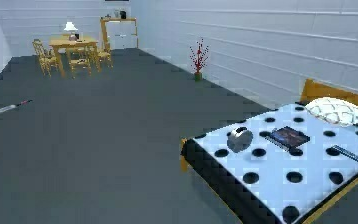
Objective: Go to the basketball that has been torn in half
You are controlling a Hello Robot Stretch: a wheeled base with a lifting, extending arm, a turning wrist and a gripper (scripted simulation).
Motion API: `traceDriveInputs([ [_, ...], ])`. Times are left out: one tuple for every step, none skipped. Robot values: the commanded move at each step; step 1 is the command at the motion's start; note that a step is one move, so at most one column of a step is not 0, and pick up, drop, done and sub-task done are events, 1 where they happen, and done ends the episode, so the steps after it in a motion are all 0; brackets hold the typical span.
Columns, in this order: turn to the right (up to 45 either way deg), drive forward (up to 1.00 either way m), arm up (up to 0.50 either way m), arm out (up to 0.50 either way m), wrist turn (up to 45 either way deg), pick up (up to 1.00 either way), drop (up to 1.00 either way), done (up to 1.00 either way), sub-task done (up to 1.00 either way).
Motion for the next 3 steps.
traceDriveInputs([
  [45.0,0.00,0.00,0.00,0.0,0.00,0.00,0.00,0.00],
  [45.0,0.00,0.00,0.00,0.0,0.00,0.00,0.00,0.00],
  [45.0,0.00,0.00,0.00,0.0,0.00,0.00,0.00,0.00],
])
